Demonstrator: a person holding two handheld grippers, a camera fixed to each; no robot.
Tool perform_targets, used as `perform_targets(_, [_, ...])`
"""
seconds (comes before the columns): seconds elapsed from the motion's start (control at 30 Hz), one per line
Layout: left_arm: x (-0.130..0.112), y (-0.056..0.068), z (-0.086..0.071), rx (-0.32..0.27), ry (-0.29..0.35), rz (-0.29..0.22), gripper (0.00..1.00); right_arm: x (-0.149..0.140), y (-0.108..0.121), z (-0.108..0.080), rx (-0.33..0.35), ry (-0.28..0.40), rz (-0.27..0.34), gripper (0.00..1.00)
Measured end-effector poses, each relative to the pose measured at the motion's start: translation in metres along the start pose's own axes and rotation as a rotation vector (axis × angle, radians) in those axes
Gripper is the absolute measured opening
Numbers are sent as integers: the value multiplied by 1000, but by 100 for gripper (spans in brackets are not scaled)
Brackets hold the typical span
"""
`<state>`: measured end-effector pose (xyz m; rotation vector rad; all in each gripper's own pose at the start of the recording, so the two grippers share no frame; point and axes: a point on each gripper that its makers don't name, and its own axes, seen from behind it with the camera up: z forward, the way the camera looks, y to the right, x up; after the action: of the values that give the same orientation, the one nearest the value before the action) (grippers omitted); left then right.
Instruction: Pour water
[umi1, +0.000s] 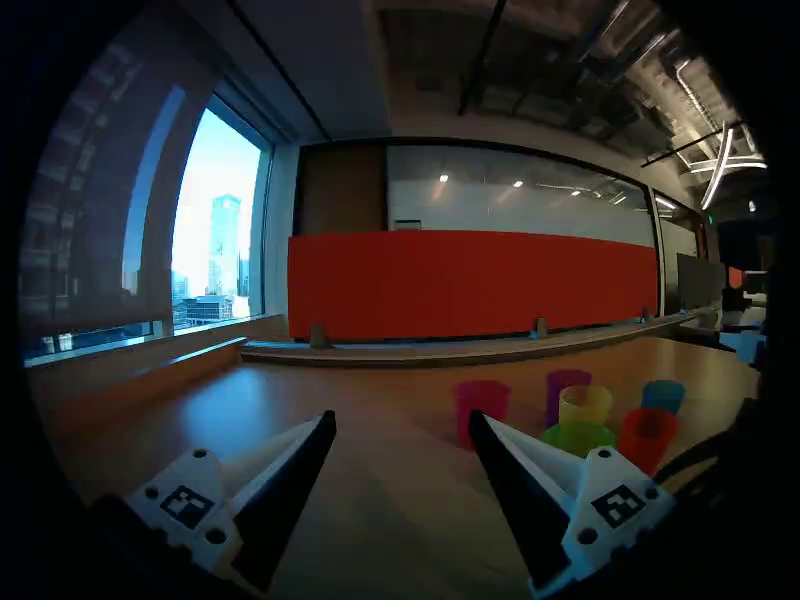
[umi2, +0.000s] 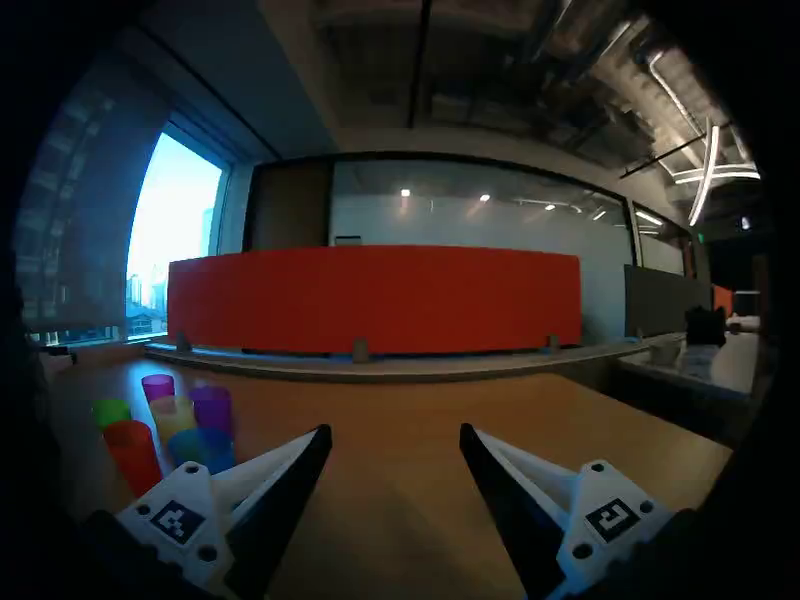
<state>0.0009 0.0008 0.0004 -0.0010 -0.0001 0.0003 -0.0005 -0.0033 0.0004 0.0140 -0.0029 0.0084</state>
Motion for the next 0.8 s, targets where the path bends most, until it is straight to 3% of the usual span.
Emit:
perform_targets(0.37, [40, 9, 3, -40, 11, -28, 99, 52, -5, 4, 53, 23, 3, 99])
perform_targets(0.57, [73, 9, 6, -71, 11, 1, 99, 86, -11, 9, 92, 15, 30, 99])
perform_targets(0.8, [113, 21, 7, -142, 9, 41, 98, 124, -25, 14, 163, 4, 31, 100])
